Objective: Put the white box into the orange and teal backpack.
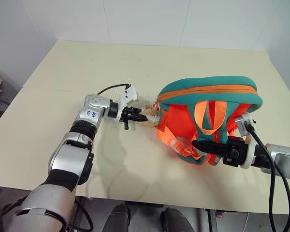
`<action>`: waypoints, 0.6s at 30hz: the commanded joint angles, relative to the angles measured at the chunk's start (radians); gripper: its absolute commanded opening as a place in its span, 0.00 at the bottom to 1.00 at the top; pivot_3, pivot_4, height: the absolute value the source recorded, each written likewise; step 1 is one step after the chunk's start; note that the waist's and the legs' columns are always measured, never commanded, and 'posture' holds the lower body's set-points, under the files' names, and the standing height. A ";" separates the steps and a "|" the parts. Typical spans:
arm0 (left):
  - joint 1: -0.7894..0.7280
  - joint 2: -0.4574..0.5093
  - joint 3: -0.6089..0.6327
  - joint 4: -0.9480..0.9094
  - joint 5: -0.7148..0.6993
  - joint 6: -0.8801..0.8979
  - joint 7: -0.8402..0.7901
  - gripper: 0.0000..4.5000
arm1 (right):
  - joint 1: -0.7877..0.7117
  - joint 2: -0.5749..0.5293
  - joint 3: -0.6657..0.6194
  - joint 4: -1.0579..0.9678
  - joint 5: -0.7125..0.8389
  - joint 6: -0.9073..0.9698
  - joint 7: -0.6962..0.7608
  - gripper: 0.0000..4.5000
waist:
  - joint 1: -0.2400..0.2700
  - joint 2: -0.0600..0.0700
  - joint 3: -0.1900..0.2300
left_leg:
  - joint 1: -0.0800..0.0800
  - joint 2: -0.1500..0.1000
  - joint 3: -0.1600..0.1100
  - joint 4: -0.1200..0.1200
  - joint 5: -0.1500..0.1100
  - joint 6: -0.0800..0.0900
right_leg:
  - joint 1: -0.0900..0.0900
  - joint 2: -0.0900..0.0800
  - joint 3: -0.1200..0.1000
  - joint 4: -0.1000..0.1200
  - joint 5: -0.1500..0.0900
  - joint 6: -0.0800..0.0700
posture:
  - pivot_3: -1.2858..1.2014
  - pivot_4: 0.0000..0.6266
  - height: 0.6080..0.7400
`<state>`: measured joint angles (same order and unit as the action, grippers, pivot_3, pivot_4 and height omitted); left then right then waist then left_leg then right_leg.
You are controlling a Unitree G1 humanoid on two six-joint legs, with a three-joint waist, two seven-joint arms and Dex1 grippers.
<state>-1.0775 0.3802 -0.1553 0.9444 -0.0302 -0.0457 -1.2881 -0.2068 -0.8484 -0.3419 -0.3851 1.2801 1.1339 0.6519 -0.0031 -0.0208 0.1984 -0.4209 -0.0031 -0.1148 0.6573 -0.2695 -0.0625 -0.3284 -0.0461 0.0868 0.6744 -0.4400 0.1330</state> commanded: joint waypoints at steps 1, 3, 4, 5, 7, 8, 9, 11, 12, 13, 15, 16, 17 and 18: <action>0.034 0.074 0.022 -0.144 -0.019 0.047 -0.029 0.17 | -0.041 -0.024 -0.017 -0.014 -0.017 -0.040 0.024 0.01 | -0.001 0.000 0.000 | 0.000 0.000 0.000 0.000 0.000 0.000 | 0.000 0.000 0.000 0.000 0.000 0.000 | 0.52 0.24 1.00; 0.050 0.123 0.053 -0.231 -0.050 0.060 -0.038 0.27 | -0.081 -0.030 0.011 -0.013 -0.119 -0.104 0.016 0.01 | -0.006 0.000 0.000 | 0.000 0.000 0.000 -0.001 0.000 -0.001 | -0.001 0.000 0.000 0.000 0.000 0.000 | 0.52 0.24 1.00; 0.065 0.152 0.074 -0.291 -0.083 0.071 -0.067 0.32 | -0.109 -0.024 0.021 -0.012 -0.171 -0.149 0.010 0.09 | -0.008 0.000 0.000 | 0.000 0.000 0.001 -0.002 0.000 -0.001 | -0.002 0.000 0.001 0.000 0.000 0.000 | 0.52 0.24 1.00; 0.080 0.176 0.093 -0.344 -0.112 0.078 -0.083 0.39 | -0.130 -0.024 0.030 -0.013 -0.223 -0.195 0.016 0.17 | -0.012 0.000 0.000 | 0.000 0.000 0.000 -0.002 0.001 -0.001 | -0.002 0.000 0.001 0.000 0.000 0.000 | 0.52 0.24 1.00; 0.110 0.213 0.122 -0.443 -0.156 0.123 -0.093 0.53 | -0.154 -0.029 0.040 -0.004 -0.297 -0.256 0.036 0.30 | -0.019 0.000 0.000 | 0.000 0.000 0.001 -0.006 0.003 -0.003 | -0.004 0.000 0.001 0.000 0.000 0.000 | 0.52 0.24 1.00; 0.128 0.228 0.131 -0.486 -0.170 0.129 -0.093 0.60 | -0.155 -0.036 0.041 0.002 -0.320 -0.277 0.056 0.37 | -0.022 0.000 0.000 | 0.000 0.000 0.001 -0.007 0.005 -0.004 | -0.004 0.000 0.001 0.000 0.000 0.000 | 0.52 0.24 1.00; 0.141 0.238 0.136 -0.517 -0.179 0.134 -0.093 0.66 | -0.155 -0.039 0.042 0.006 -0.334 -0.289 0.072 0.43 | -0.022 0.000 0.000 | 0.000 0.001 0.001 -0.009 0.005 -0.005 | -0.005 0.000 0.001 -0.001 0.000 0.000 | 0.52 0.24 1.00; 0.205 0.274 0.142 -0.613 -0.207 0.176 -0.109 0.79 | -0.120 -0.090 0.047 0.000 -0.403 -0.343 0.147 0.58 | -0.022 0.000 0.000 | -0.001 0.001 0.000 -0.010 0.005 -0.005 | -0.006 0.000 0.000 -0.001 0.000 -0.001 | 0.52 0.24 1.00; 0.229 0.286 0.143 -0.647 -0.217 0.192 -0.112 0.85 | -0.104 -0.110 0.048 -0.003 -0.429 -0.365 0.176 0.64 | -0.022 0.000 0.000 | -0.001 0.001 0.001 -0.011 0.005 -0.005 | -0.006 0.000 0.000 -0.001 0.000 -0.001 | 0.52 0.24 1.00; 0.255 0.296 0.145 -0.680 -0.226 0.209 -0.108 0.91 | -0.083 -0.130 0.045 -0.004 -0.453 -0.387 0.208 0.72 | -0.023 0.000 0.000 | -0.001 0.001 0.001 -0.011 0.005 -0.005 | -0.006 0.000 0.000 -0.001 0.000 -0.001 | 0.52 0.24 1.00; 0.307 0.310 0.154 -0.733 -0.245 0.235 -0.090 1.00 | -0.034 -0.159 0.020 -0.008 -0.497 -0.437 0.250 0.86 | -0.024 0.000 0.000 | -0.002 0.001 0.001 -0.011 0.005 -0.005 | -0.006 0.000 0.001 0.000 0.000 -0.001 | 0.52 0.24 1.00; 0.330 0.312 0.163 -0.757 -0.257 0.250 -0.077 1.00 | -0.008 -0.174 0.006 -0.012 -0.513 -0.452 0.272 0.93 | -0.023 0.000 0.000 | -0.002 0.001 0.001 -0.010 0.005 -0.005 | -0.006 0.000 0.001 -0.001 0.000 -0.001 | 0.52 0.24 1.00; 0.352 0.312 0.173 -0.781 -0.276 0.273 -0.068 1.00 | 0.016 -0.182 -0.008 -0.017 -0.534 -0.473 0.285 1.00 | -0.022 0.000 0.000 | -0.002 0.001 0.001 -0.010 0.005 -0.005 | -0.006 0.000 0.001 -0.002 0.000 -0.001 | 0.52 0.24 1.00; 0.385 0.310 0.186 -0.812 -0.301 0.283 -0.071 1.00 | 0.048 -0.189 -0.033 -0.020 -0.549 -0.488 0.296 1.00 | -0.022 0.000 0.000 | -0.001 0.001 0.001 -0.010 0.005 -0.005 | -0.006 0.000 0.001 -0.002 0.000 -0.001 | 0.52 0.24 1.00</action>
<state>-0.7148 0.6766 -0.0078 0.2041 -0.2769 0.2175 -1.3670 -0.1784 -1.0126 -0.3036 -0.3791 0.7580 0.6922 0.9181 -0.0251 -0.0207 0.1985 -0.4223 -0.0022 -0.1137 0.6480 -0.2639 -0.0671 -0.3341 -0.0464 0.0874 0.6732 -0.4394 0.1319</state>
